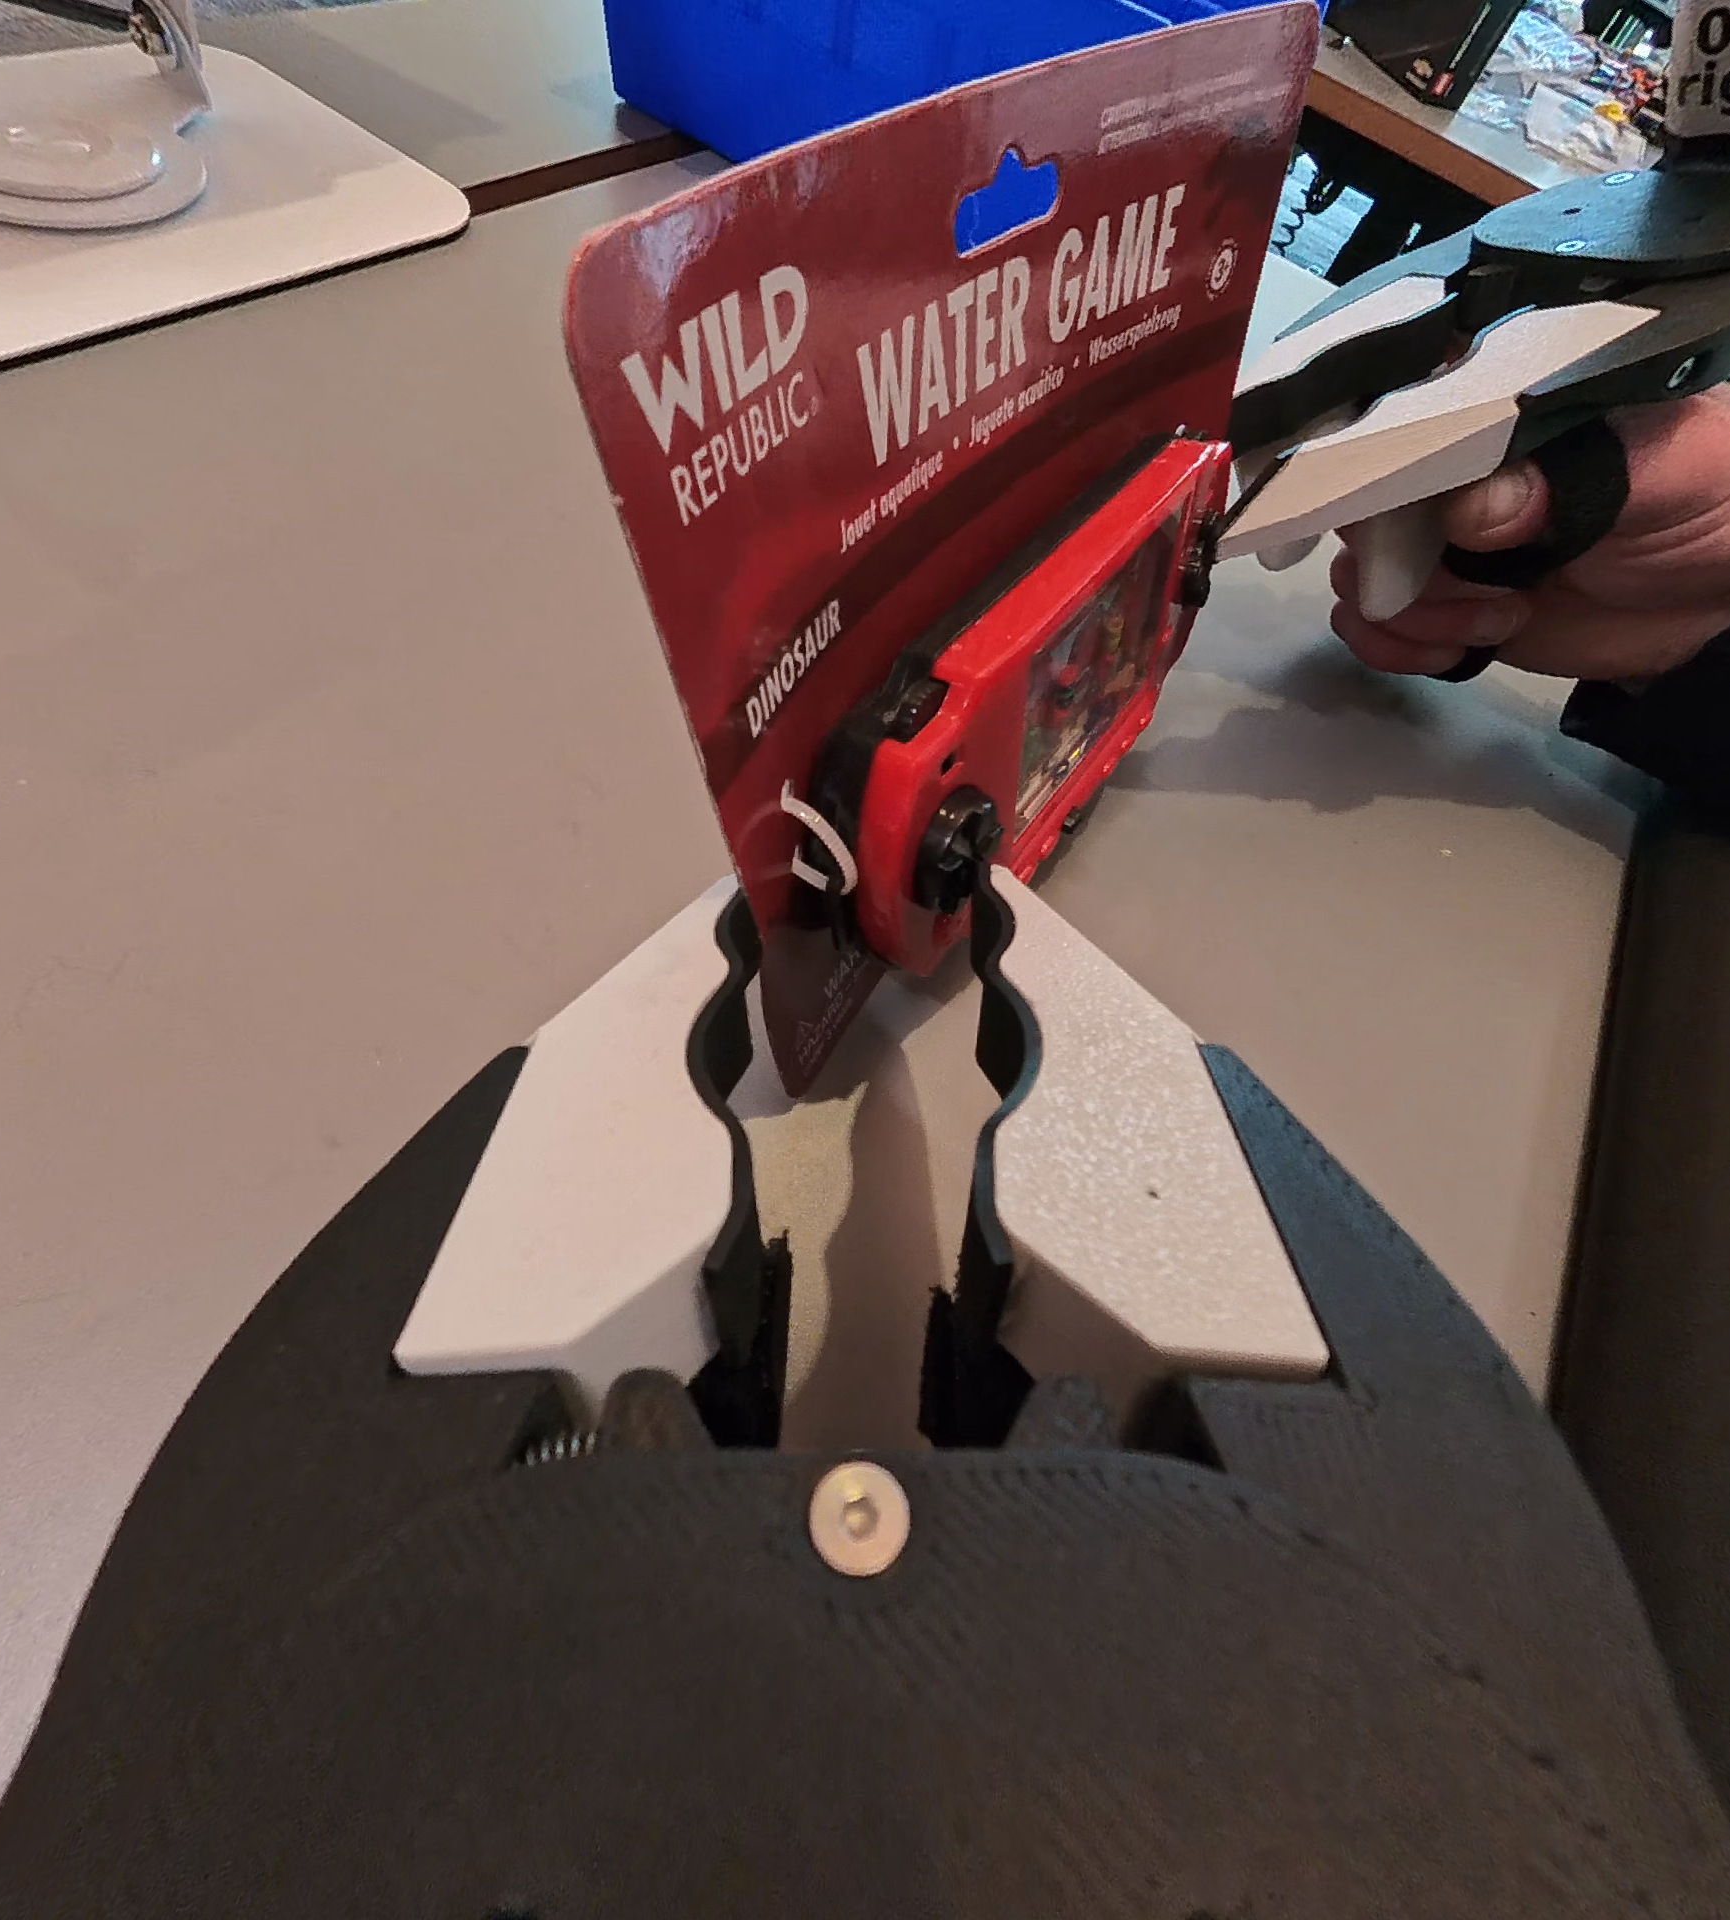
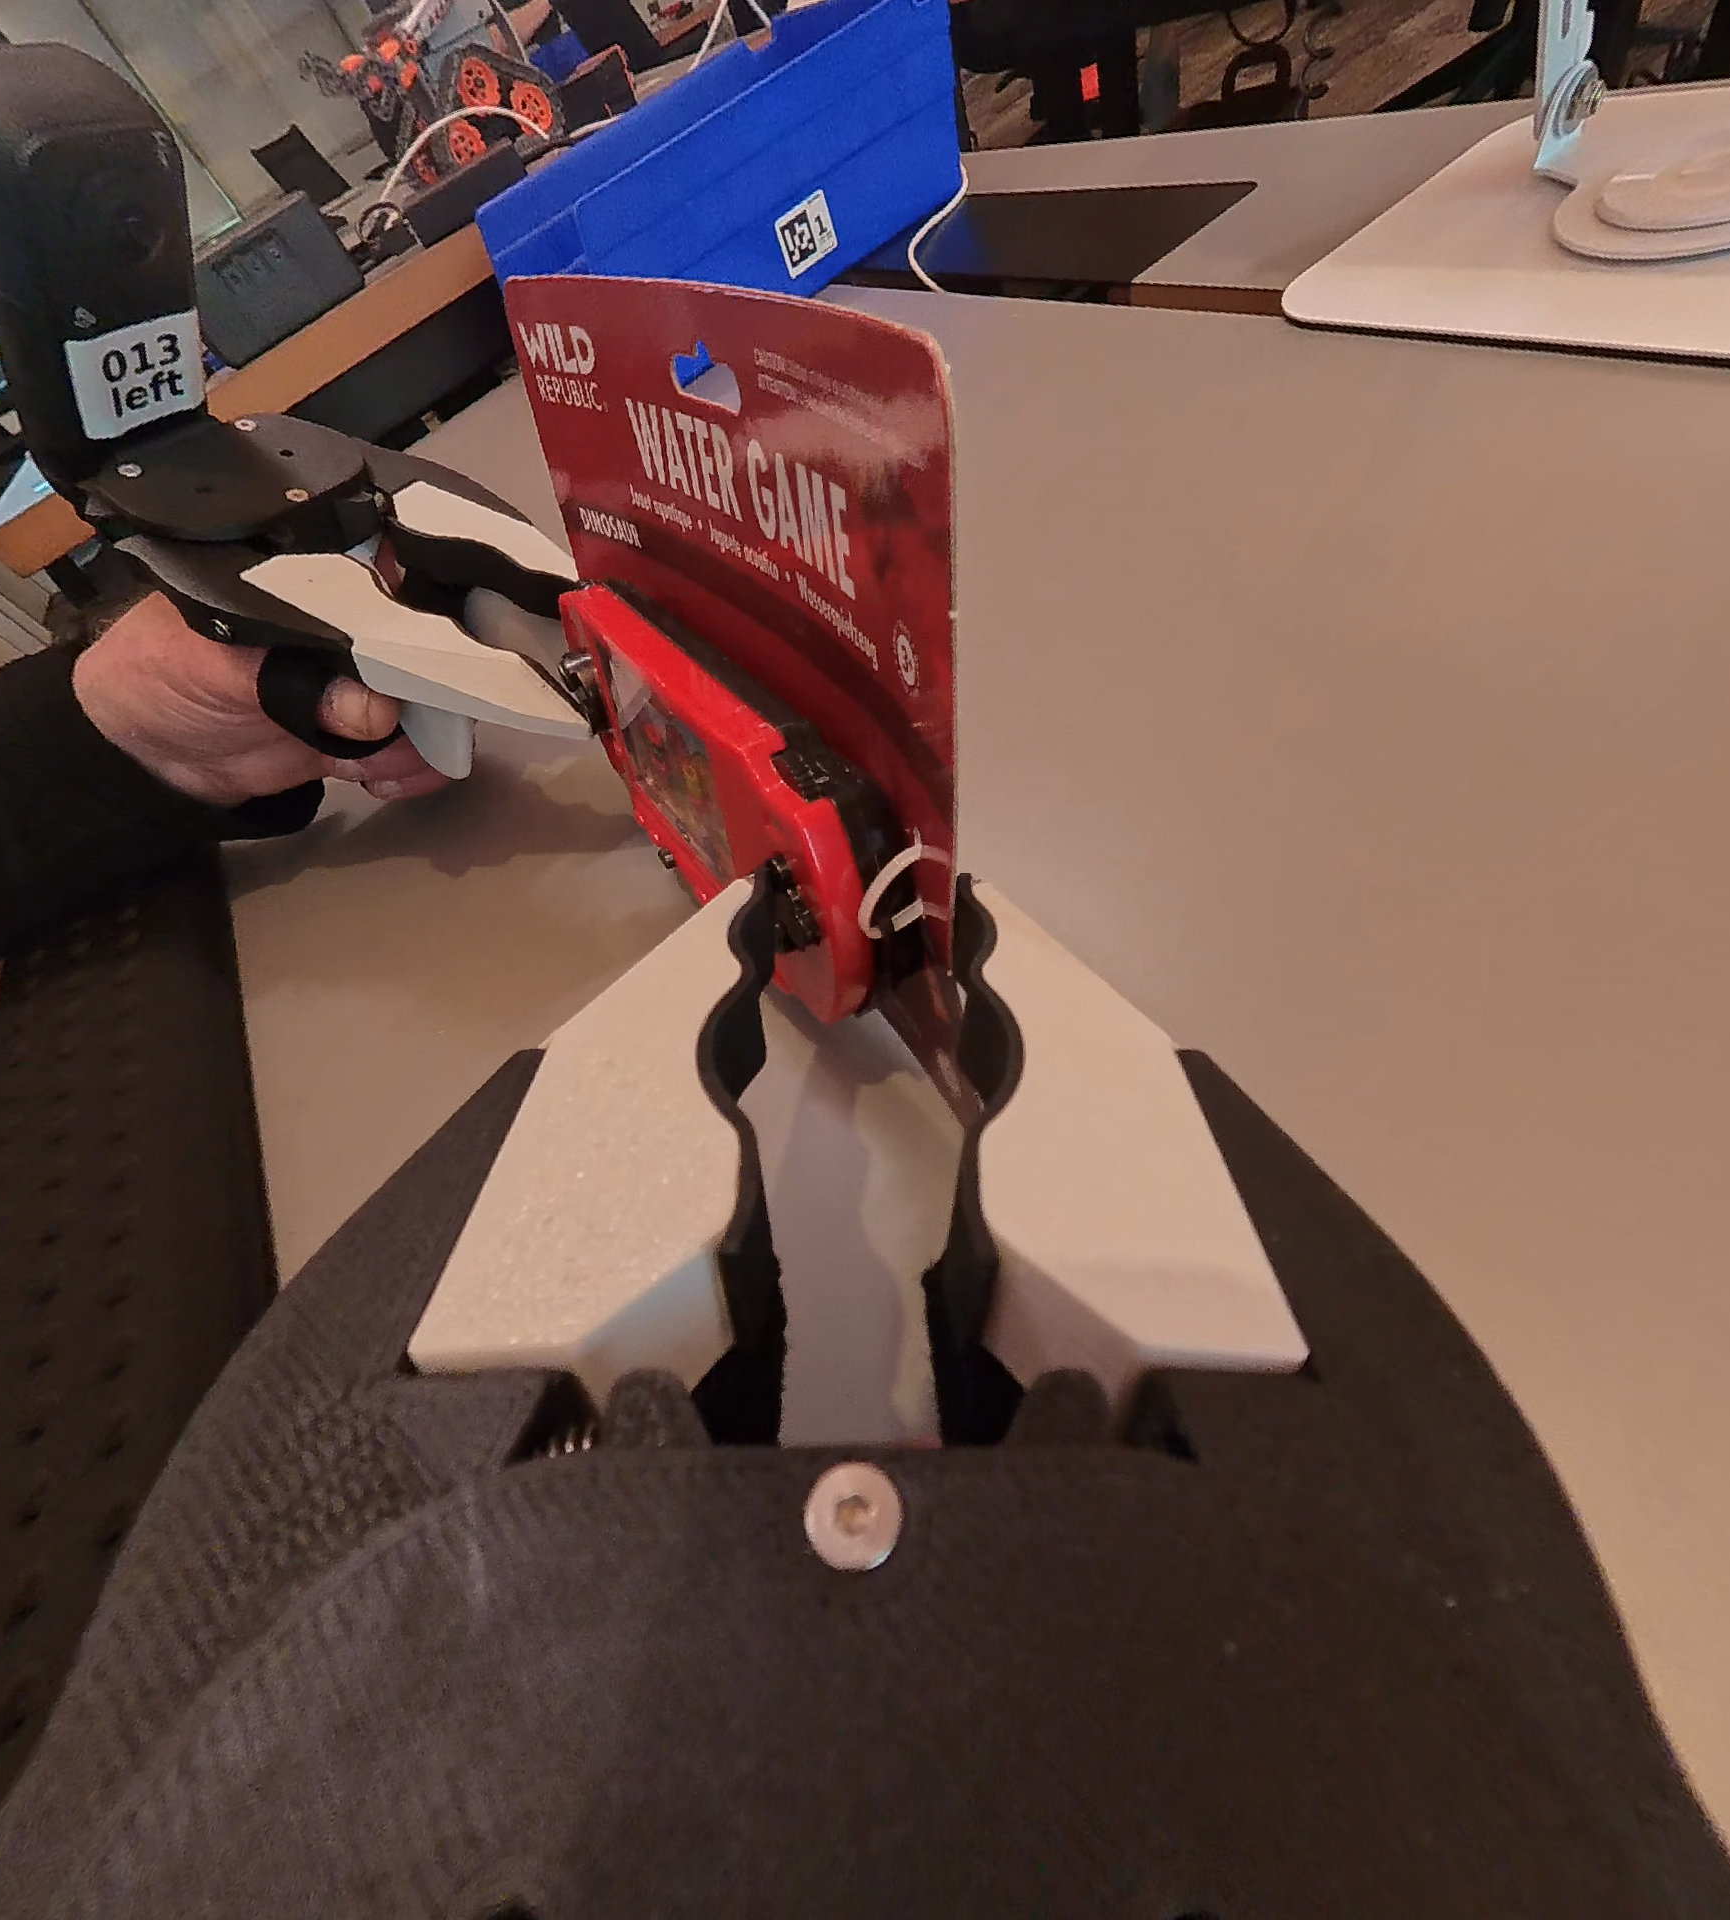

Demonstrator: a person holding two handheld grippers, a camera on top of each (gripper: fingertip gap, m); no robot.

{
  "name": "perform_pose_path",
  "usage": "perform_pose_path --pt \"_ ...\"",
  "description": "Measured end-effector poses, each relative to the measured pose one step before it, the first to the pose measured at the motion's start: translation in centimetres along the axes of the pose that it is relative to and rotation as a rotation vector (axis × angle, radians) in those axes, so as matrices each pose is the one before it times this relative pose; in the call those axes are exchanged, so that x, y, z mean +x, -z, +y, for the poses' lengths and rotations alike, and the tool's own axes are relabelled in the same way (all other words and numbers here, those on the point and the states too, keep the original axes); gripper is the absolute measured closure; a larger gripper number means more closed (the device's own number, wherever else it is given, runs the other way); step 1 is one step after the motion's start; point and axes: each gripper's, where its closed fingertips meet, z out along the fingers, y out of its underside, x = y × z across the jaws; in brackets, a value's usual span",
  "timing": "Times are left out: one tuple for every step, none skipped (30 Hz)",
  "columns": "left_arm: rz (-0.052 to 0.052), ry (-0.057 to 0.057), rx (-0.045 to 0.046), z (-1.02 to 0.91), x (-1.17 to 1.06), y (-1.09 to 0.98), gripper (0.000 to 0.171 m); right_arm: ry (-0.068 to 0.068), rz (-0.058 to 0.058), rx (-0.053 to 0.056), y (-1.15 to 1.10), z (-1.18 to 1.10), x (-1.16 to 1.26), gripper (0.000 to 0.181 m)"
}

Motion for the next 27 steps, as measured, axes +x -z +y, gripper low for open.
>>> perform_pose_path --pt "0.0005 -0.0011 -0.00248 0.039 0.0 -0.017 0.132 -0.0026 -0.0008 0.0075 0.025 -0.092 -0.013 0.148" --pt "0.0045 0.0011 -0.00117 0.014 0.028 0.001 0.133 0.0013 0.0005 0.0106 0.06 -0.132 0.019 0.146" --pt "0.0078 0.0012 -0.00136 0.013 0.099 -0.015 0.133 0.0021 0.0063 0.0127 0.089 -0.186 0.09 0.143" --pt "0.0022 -0.0039 -0.0004 -0.002 0.082 -0.043 0.133 -0.0019 0.0072 0.0157 0.104 -0.292 0.122 0.142" --pt "-0.0041 -0.0118 -0.00185 -0.007 0.045 -0.016 0.133 0.0001 0.0016 0.0038 0.091 -0.138 0.061 0.145" --pt "-0.0064 -0.0129 -0.00429 0.025 -0.017 -0.01 0.133 0.007 -0.0017 -0.0057 0.043 0.083 0.05 0.151" --pt "-0.0012 -0.0059 0.00152 -0.011 -0.003 0.01 0.133 0.0016 -0.008 -0.0028 0.064 0.056 -0.043 0.153" --pt "0.0048 0.0056 0.0024 -0.016 0.014 0.006 0.133 0.0006 -0.0037 0.0008 0.0 -0.003 -0.033 0.152" --pt "0.0009 0.0039 0.00081 0.007 -0.06 0.023 0.132 0.0056 0.0013 -0.0011 -0.061 0.031 -0.023 0.152" --pt "-0.0048 -0.003 0.00108 -0.021 -0.133 0.02 0.131 0.006 -0.0019 -0.0036 -0.064 0.028 -0.073 0.153" --pt "-0.0101 -0.0012 0.00264 -0.071 -0.19 0.041 0.128 0.0057 -0.007 -0.0048 -0.064 0.042 -0.148 0.154" --pt "-0.0073 -0.0018 0.00521 -0.134 -0.159 0.059 0.122 0.002 -0.001 -0.0014 -0.082 0.03 -0.03 0.155" --pt "-0.0024 -0.0016 0.00521 -0.165 -0.103 0.047 0.118 0.0009 0.0012 0.0011 -0.058 -0.002 0.0 0.155" --pt "-0.0022 -0.0023 0.00351 -0.14 -0.091 -0.028 0.115 0.0038 -0.0002 -0.0028 -0.045 0.031 -0.052 0.156" --pt "-0.0094 -0.0035 -0.0028 -0.036 -0.195 -0.086 0.115 0.0063 0.0057 -0.0039 -0.067 0.008 -0.004 0.156" --pt "-0.0134 -0.0037 -0.0032 -0.03 -0.275 -0.137 0.117 0.0072 0.0106 -0.0042 -0.086 0.014 0.069 0.155" --pt "-0.0185 -0.0018 -0.00521 -0.019 -0.404 -0.154 0.12 0.0105 0.0056 -0.0053 -0.073 0.038 -0.006 0.155" --pt "-0.0031 0.0029 -0.00341 -0.052 -0.233 -0.163 0.12 0.007 0.0036 -0.0036 -0.063 0.037 -0.005 0.155" --pt "0.0013 0.0122 -0.00006 -0.098 -0.142 -0.132 0.12 0.0028 0.0013 -0.0011 -0.036 0.009 -0.035 0.154" --pt "-0.0027 0.0041 0.00157 -0.097 -0.132 -0.11 0.121 0.0035 -0.0016 -0.0019 -0.017 0.017 -0.08 0.155" --pt "-0.0042 -0.0025 0.00072 -0.07 -0.091 -0.108 0.121 0.0005 0.0025 -0.0028 0.004 0.025 -0.011 0.155" --pt "-0.0018 0.0018 0.00048 -0.069 -0.048 -0.063 0.121 0.0 0.002 -0.0006 0.022 0.03 0.018 0.155" --pt "0.0009 0.0037 0.00359 -0.082 -0.004 -0.028 0.122 0.0019 -0.0027 0.0017 0.035 0.009 -0.037 0.155" --pt "0.0004 0.0012 0.00052 -0.019 0.0 -0.042 0.122 0.002 -0.008 0.0005 0.053 0.029 -0.109 0.154" --pt "0.0015 -0.0005 0.00054 0.003 0.008 -0.003 0.122 -0.0002 -0.0078 0.0002 0.053 0.011 -0.087 0.151" --pt "0.0013 0.0009 0.00024 -0.021 0.027 0.008 0.122 -0.0022 -0.0146 0.0023 0.03 -0.01 -0.163 0.144" --pt "0.0026 0.0002 0.00041 -0.01 0.063 -0.018 0.122 -0.0115 -0.0348 0.0005 -0.037 0.046 -0.404 0.124"
